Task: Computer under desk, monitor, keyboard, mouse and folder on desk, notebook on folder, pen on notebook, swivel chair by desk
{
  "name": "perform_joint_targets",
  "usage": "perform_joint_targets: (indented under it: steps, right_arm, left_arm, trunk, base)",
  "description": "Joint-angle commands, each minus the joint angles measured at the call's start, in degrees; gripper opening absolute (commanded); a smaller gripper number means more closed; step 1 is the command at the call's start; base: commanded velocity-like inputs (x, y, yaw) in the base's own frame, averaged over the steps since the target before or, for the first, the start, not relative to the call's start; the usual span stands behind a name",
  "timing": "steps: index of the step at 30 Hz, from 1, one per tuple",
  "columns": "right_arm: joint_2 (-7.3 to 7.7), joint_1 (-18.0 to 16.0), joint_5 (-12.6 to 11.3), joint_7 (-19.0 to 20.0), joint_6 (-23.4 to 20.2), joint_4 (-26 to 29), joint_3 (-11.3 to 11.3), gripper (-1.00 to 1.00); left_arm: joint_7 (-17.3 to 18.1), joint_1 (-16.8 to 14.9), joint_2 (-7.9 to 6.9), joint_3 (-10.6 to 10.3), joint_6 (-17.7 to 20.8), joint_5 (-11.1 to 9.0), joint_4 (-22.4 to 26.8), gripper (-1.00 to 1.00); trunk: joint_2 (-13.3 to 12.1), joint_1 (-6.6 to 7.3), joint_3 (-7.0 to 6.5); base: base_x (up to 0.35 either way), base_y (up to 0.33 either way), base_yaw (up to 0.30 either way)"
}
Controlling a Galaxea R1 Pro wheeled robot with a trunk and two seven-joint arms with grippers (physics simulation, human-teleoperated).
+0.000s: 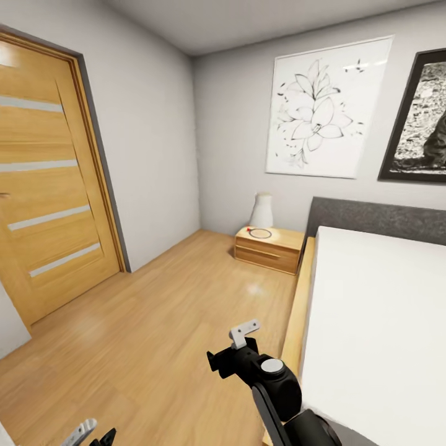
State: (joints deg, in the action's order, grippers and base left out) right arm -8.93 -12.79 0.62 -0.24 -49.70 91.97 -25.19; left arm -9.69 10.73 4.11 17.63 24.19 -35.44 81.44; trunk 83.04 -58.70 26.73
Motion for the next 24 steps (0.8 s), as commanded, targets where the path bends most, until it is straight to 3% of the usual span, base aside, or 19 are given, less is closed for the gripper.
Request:
perform_joint_targets:
  steps: [1,8,24]
  right_arm:
    - [0.00,-0.05,0.05,-0.03,-0.31,0.05,-0.03,1.00]
    - [0.06,-0.05,-0.01,-0.03,-0.31,0.05,-0.03,1.00]
    - [0.11,-0.05,-0.09,-0.03,-0.31,0.05,-0.05,1.00]
  left_arm:
    - [-0.37,0.00,0.02,0.04,0.25,-0.61,0.08,1.00]
    - [-0.64,0.00,0.19,-0.08,0.18,-0.62,0.09,1.00]
    - [-0.66,0.00,0.11,-0.31,0.23,-0.57,0.06,1.00]
  trunk:
    - [0.04,-0.03,0.05]
    - [0.04,-0.03,0.05]
    - [0.04,-0.03,0.05]
  base:
    - [0.222,0.280,0.279]
    - [0.192,0.227,0.279]
    - [0.018,0.015,0.268]
